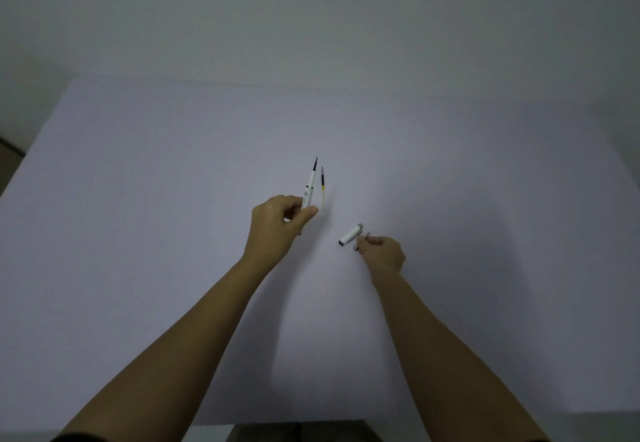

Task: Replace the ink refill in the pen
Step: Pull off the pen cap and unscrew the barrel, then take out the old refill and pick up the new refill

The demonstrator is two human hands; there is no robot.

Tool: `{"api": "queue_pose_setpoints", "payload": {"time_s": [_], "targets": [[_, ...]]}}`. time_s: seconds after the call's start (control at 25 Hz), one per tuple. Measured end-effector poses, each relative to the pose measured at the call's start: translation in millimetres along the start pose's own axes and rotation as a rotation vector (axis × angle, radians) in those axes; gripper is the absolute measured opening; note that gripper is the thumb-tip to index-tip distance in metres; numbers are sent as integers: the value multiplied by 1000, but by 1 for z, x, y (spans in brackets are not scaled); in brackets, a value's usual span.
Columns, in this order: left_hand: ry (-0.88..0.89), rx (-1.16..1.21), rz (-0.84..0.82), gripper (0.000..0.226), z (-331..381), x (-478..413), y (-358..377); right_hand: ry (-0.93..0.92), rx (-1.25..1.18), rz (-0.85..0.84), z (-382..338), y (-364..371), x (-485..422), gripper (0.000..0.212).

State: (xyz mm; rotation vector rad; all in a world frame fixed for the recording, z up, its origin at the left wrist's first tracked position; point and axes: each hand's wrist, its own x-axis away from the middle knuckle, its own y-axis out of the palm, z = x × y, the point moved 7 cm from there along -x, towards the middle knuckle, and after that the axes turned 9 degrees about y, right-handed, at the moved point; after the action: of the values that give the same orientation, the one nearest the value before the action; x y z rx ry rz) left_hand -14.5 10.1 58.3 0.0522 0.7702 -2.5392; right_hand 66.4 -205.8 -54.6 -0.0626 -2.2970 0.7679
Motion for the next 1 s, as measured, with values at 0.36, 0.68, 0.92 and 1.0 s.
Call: {"api": "queue_pose_setpoints", "payload": {"time_s": [0.36, 0.68, 0.92, 1.0], "targets": [[22, -17, 12, 26, 7, -1, 2, -42, 22, 25, -5, -3, -6, 29], [18, -18, -5, 27, 4, 0, 4, -239, -189, 44, -57, -20, 21, 15], [13, -46, -61, 28, 9, -3, 14, -560, -111, -547, -131, 1, 72, 14], [15, -49, -78, 28, 11, -2, 18, -581, -112, -550, -139, -2, 74, 16]]}}
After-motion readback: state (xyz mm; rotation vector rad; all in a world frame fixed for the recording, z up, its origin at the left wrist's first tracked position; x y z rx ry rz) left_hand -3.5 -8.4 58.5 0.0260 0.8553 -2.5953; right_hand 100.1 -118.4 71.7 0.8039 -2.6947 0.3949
